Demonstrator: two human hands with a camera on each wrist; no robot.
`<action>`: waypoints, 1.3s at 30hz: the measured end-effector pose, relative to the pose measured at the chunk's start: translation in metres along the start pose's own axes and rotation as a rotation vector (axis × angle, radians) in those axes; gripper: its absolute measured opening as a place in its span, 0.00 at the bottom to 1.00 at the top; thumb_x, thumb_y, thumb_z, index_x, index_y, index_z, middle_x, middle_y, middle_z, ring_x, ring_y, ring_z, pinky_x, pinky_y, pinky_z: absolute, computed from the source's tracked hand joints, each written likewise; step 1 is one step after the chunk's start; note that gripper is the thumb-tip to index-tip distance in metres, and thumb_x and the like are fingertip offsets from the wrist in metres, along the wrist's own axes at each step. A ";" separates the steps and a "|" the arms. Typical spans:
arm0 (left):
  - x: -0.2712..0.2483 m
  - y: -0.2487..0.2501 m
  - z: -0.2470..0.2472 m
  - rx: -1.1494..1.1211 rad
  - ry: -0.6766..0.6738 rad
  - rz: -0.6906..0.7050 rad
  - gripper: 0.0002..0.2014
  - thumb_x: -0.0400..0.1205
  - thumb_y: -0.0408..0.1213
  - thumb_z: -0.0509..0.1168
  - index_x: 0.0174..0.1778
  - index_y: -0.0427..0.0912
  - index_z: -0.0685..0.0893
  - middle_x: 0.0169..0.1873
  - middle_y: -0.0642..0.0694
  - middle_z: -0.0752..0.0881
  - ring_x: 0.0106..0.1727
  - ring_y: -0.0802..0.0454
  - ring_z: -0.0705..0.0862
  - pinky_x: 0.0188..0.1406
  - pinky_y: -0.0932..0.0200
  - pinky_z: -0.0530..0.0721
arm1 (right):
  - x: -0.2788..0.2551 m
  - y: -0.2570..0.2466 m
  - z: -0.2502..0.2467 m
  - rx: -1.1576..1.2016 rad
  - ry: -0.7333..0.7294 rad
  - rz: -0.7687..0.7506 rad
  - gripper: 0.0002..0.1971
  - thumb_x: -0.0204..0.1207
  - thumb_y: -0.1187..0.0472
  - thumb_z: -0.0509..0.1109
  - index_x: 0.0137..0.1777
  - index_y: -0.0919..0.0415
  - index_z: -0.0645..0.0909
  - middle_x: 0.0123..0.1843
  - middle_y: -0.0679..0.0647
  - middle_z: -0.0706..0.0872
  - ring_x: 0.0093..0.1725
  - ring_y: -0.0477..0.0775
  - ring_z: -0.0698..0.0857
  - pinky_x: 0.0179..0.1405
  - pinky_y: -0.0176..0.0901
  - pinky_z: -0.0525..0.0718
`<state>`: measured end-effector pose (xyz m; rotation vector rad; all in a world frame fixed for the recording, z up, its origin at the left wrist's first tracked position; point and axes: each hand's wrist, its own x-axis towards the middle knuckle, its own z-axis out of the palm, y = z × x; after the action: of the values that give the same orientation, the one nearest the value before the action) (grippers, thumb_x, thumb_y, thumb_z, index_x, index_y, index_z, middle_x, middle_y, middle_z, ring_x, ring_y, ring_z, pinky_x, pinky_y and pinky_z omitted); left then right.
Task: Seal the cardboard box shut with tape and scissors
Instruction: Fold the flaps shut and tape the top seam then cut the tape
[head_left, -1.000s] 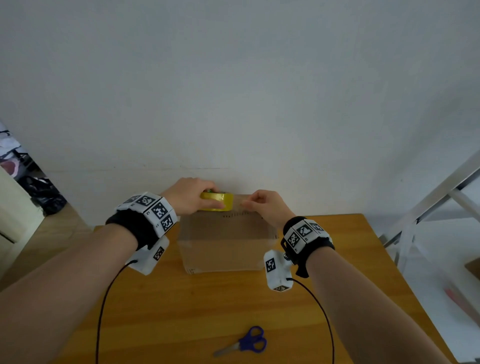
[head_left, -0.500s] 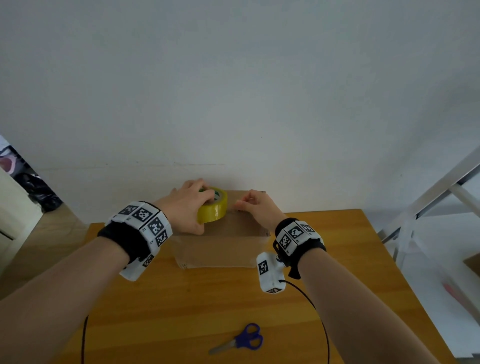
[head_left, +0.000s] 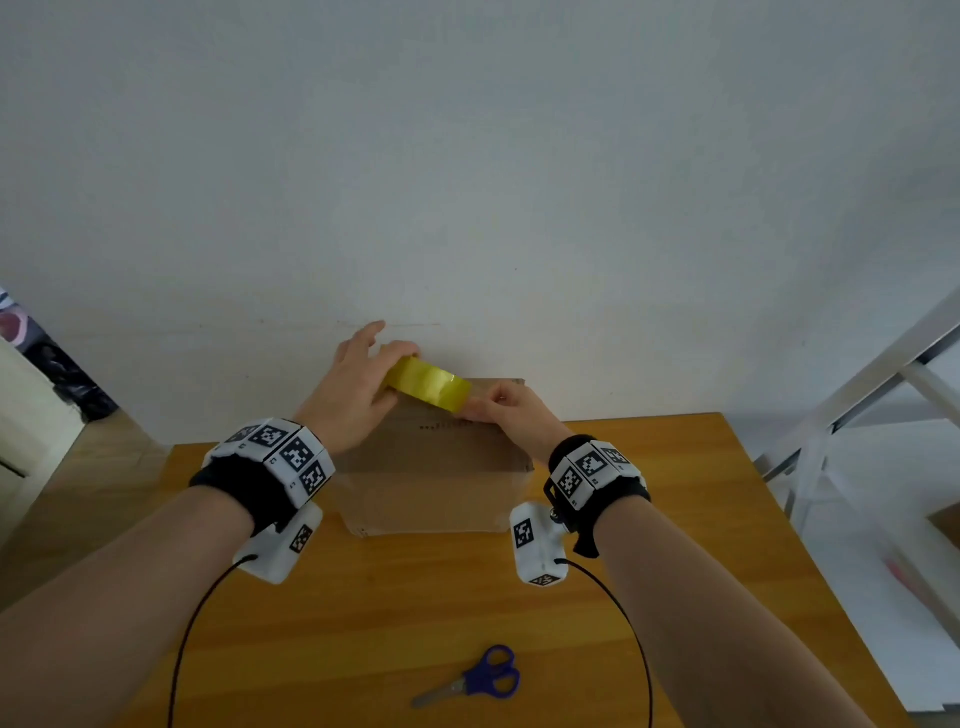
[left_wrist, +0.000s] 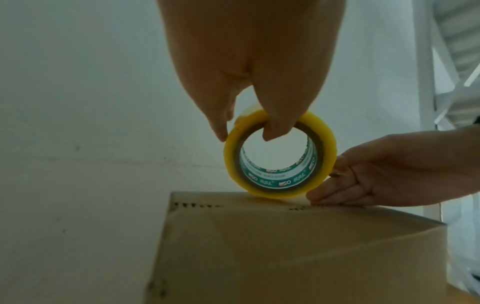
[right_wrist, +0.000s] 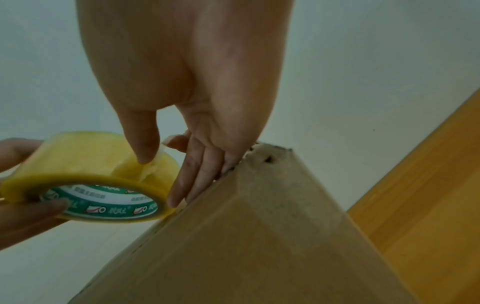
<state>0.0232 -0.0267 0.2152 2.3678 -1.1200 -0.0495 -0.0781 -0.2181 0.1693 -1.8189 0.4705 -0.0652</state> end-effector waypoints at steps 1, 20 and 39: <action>0.001 -0.002 0.004 -0.048 0.012 -0.033 0.25 0.79 0.28 0.63 0.71 0.50 0.70 0.77 0.37 0.61 0.77 0.39 0.58 0.73 0.43 0.64 | 0.000 0.001 0.000 0.019 -0.005 -0.003 0.14 0.74 0.51 0.73 0.36 0.54 0.71 0.40 0.54 0.84 0.43 0.52 0.80 0.41 0.43 0.72; 0.009 0.013 0.041 -0.693 0.291 -0.456 0.15 0.86 0.37 0.55 0.68 0.43 0.69 0.58 0.38 0.81 0.59 0.42 0.80 0.61 0.43 0.79 | 0.002 0.003 -0.001 0.029 0.011 0.015 0.15 0.81 0.53 0.65 0.34 0.53 0.69 0.41 0.56 0.78 0.46 0.55 0.81 0.40 0.42 0.70; 0.015 0.018 0.055 -0.792 0.269 -0.534 0.07 0.85 0.37 0.56 0.56 0.40 0.72 0.55 0.35 0.82 0.55 0.36 0.84 0.54 0.39 0.85 | -0.002 0.004 -0.028 0.418 0.034 0.091 0.07 0.81 0.66 0.66 0.41 0.64 0.77 0.45 0.62 0.87 0.48 0.56 0.87 0.60 0.47 0.83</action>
<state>0.0065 -0.0711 0.1791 1.7986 -0.2293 -0.2918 -0.0886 -0.2443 0.1745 -1.3870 0.5199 -0.1228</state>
